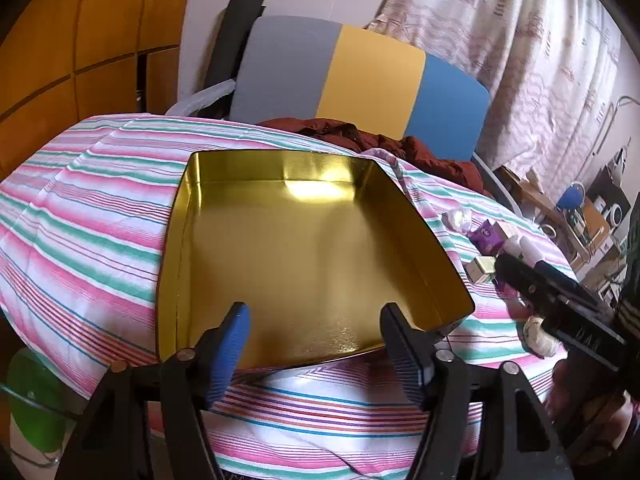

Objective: Organize objects
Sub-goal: 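Grasp the cream medicine box with the left tool while the right tool grasps the white sponge block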

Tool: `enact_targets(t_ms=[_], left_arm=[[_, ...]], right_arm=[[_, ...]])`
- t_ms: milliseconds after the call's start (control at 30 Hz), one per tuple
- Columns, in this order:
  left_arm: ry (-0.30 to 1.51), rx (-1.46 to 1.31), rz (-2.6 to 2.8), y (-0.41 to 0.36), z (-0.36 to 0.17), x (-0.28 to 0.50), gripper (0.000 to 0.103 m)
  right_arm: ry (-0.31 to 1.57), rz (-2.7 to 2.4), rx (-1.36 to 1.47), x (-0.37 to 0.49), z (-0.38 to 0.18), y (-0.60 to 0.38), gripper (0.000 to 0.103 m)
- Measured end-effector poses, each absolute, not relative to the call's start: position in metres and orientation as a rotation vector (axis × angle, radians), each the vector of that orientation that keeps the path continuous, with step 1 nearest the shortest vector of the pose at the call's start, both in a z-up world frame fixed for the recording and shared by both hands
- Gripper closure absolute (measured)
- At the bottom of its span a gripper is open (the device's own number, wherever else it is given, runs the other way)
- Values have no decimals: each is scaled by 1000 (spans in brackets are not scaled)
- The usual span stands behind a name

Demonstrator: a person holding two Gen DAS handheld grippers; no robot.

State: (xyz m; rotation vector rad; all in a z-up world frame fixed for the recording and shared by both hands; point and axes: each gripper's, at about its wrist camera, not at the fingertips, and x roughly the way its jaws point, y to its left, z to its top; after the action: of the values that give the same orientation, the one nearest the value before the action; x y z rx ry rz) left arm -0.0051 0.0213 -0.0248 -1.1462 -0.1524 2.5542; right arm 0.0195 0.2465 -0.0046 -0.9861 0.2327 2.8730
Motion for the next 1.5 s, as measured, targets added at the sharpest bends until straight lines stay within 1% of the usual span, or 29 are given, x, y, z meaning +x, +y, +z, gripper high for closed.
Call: enact_targets(t_ms=[167,400,667,733,900,1033,1167,1233,1300,1400,1433,1500], left_arm=[[-107,-1123,2533,30,-21,-6,22],[-51,-1055,2481,50,-12,-9,20],[73,-1012,2356,97,-2,-12,18],[112,-1012,2323,114,1,-15,18],[210,-1004,2265,150,5,-21,19],[322,-980,2183,186,2,-26,19],[397,-997,2128,221,-6,-38,20],[421,-1005,2100,238,-9,-43,20],[485,-1014,2080,257,-16,-47,20],[559,-1060,2042,283,-30,-57,22],[554,-1108,2028,290,-36,-62,24],[501,-1175,2014,298,-43,-70,25]], right_arm=[[296,2803,-944,29,0,285,0],[425,2668,-880,47,12,358,0],[782,2538,-879,58,15,444,0],[807,2511,-860,55,16,459,0],[790,2498,-786,49,12,491,0],[920,2460,-808,48,-6,512,0],[995,2450,-790,52,-9,522,0],[1027,2446,-793,53,-11,523,0],[1046,2446,-798,52,-13,524,0],[1037,2464,-798,51,-11,522,0],[1029,2470,-798,50,-11,521,0],[1029,2486,-800,49,-10,519,0]])
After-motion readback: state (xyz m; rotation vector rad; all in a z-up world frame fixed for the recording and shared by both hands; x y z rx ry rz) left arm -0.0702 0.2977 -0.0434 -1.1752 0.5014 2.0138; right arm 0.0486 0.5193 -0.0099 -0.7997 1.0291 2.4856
